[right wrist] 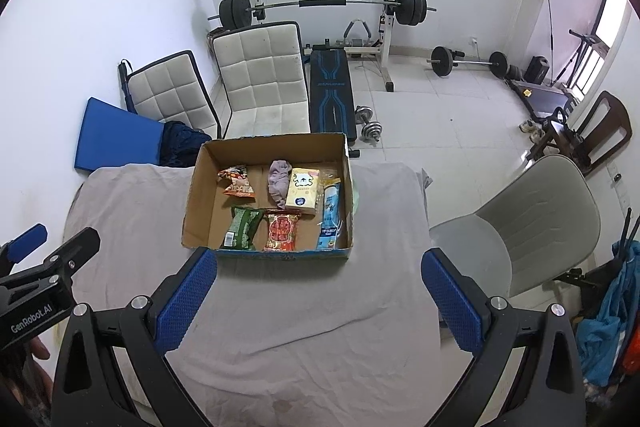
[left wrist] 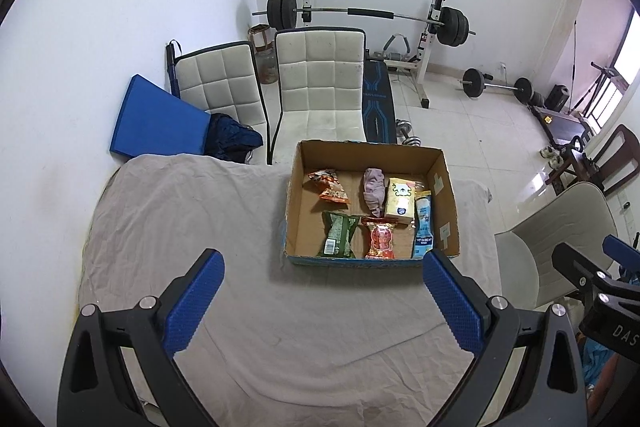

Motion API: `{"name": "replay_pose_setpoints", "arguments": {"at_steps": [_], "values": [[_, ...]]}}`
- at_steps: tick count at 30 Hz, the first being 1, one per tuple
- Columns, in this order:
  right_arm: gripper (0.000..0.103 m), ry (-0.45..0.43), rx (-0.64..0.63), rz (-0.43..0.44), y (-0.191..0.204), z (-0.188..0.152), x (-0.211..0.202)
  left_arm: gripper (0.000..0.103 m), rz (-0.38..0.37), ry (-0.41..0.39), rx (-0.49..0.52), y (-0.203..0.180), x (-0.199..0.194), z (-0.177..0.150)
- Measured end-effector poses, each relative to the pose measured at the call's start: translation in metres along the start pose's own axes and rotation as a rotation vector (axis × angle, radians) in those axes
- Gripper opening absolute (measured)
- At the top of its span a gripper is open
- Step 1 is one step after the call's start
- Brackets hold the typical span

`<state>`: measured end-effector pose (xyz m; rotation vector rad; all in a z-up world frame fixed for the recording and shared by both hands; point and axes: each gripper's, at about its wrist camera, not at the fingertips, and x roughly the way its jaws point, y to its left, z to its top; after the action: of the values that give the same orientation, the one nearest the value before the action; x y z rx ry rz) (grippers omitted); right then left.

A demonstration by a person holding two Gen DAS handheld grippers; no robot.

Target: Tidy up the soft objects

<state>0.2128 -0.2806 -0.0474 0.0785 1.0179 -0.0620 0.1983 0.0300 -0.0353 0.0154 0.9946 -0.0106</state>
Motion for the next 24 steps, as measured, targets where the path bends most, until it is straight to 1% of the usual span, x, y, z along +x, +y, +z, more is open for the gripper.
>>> {"name": "replay_pose_setpoints", "arguments": {"at_steps": [14,24], "values": [[0.103,-0.001,-0.013,0.003,0.0067,0.0015,-0.0011,0.102,-0.001,0.002,0.014,0.0007,0.0024,-0.0031],[0.103,-0.010,-0.008,0.002,0.0075,0.0003,-0.0040,0.102,-0.005,-0.020,0.018,0.0019,-0.0049,-0.0032]]}}
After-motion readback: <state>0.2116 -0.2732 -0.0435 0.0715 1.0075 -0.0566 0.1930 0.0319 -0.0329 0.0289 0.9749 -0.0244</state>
